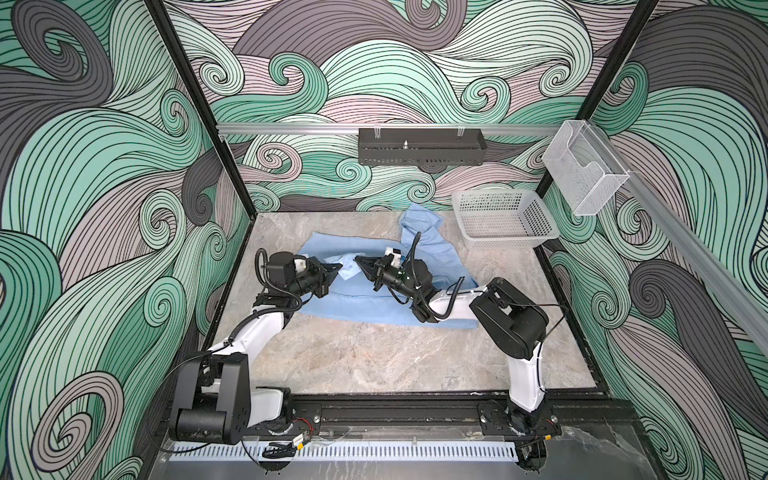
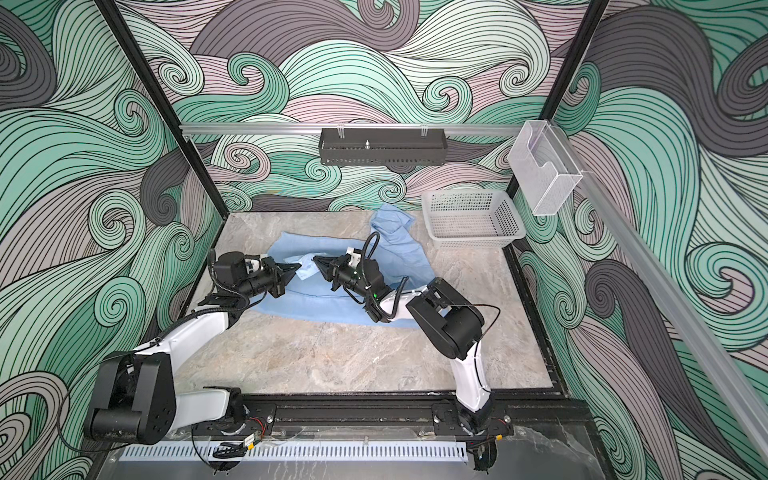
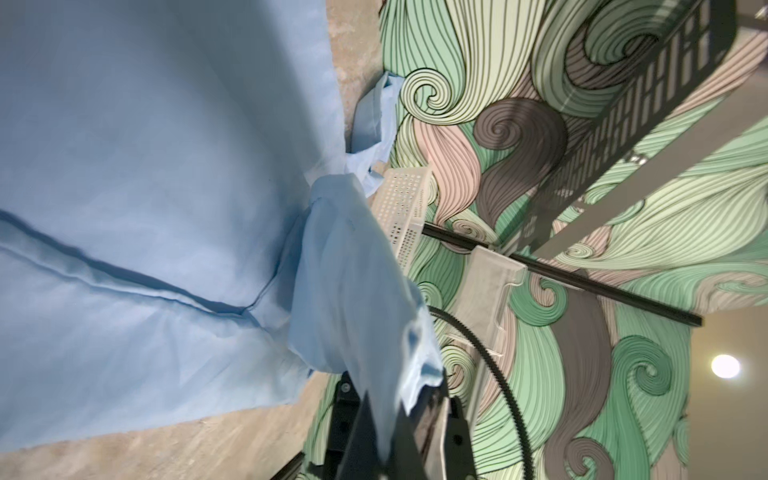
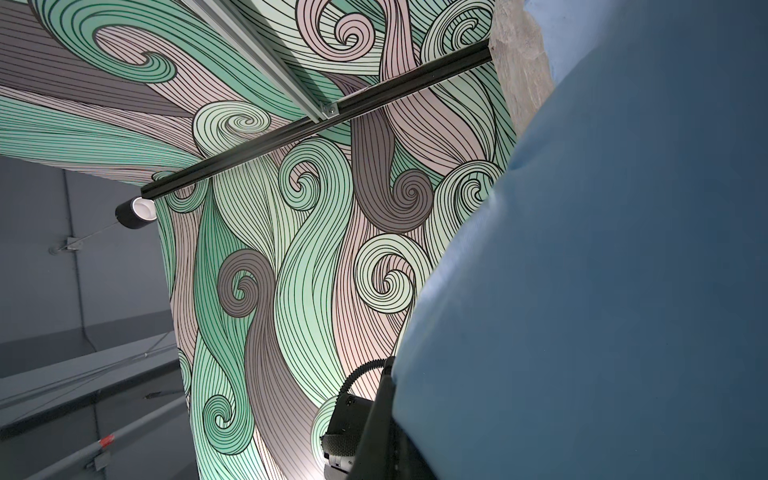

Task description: Fold and stack the long sleeve shirts

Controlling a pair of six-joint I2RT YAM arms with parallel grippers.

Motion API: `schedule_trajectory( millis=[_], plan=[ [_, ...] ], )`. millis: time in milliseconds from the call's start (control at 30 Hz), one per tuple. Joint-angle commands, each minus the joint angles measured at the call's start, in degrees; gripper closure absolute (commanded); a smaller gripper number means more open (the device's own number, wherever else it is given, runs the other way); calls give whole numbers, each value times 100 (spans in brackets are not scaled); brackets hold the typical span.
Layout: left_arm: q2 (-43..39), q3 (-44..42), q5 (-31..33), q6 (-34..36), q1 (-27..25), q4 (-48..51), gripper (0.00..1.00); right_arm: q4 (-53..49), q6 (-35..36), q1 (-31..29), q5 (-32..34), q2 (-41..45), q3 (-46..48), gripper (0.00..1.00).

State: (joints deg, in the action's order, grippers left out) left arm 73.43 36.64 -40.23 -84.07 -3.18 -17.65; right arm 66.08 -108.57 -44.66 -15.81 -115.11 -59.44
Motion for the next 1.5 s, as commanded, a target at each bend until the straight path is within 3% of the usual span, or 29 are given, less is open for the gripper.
schedule_trajectory(
  millis=[0, 67, 167, 267, 367, 567, 633, 733, 867, 967, 1100, 1467],
  plan=[
    [-77, 301, -125, 371, 50, 401, 100, 205, 109, 49, -350, 96, 68, 74],
    [-135, 561, -263, 845, 229, 1079, 100, 1, 372, 129, -627, 352, 301, 60],
    [-22, 1370, -546, 2409, 535, 3029, 100, -1251, 1384, 338, -1222, 1130, 673, 46],
    [303, 2222, -612, 4045, 672, 4802, 100, -3579, 3371, 442, -1420, 2217, 765, 42],
    [486, 2626, -659, 5063, 731, 5586, 100, -5806, 5118, 510, -1056, 3149, 583, 41],
    [594, 3101, -547, 6004, 745, 6232, 100, -8569, 7198, 1159, 46, 4279, 563, 42],
    [595, 3251, -465, 6183, 744, 6362, 100, -9283, 7419, 1421, 452, 4425, 668, 45],
    [636, 3398, -350, 6289, 741, 6398, 100, -9911, 7443, 1901, 416, 4249, 924, 56],
    [768, 3514, -397, 6252, 740, 6397, 100, -9960, 7378, 2213, 48, 3811, 1342, 79],
    [769, 3563, -419, 6244, 740, 6403, 100, -9898, 7381, 2294, 78, 3473, 1396, 89],
    [1004, 3708, -424, 6384, 739, 6566, 100, -9619, 7377, 2541, 140, 3142, 1296, 94],
    [1122, 4142, -355, 6670, 780, 6941, 100, -9303, 7367, 3088, 364, 2490, 1107, 98]
  ],
)
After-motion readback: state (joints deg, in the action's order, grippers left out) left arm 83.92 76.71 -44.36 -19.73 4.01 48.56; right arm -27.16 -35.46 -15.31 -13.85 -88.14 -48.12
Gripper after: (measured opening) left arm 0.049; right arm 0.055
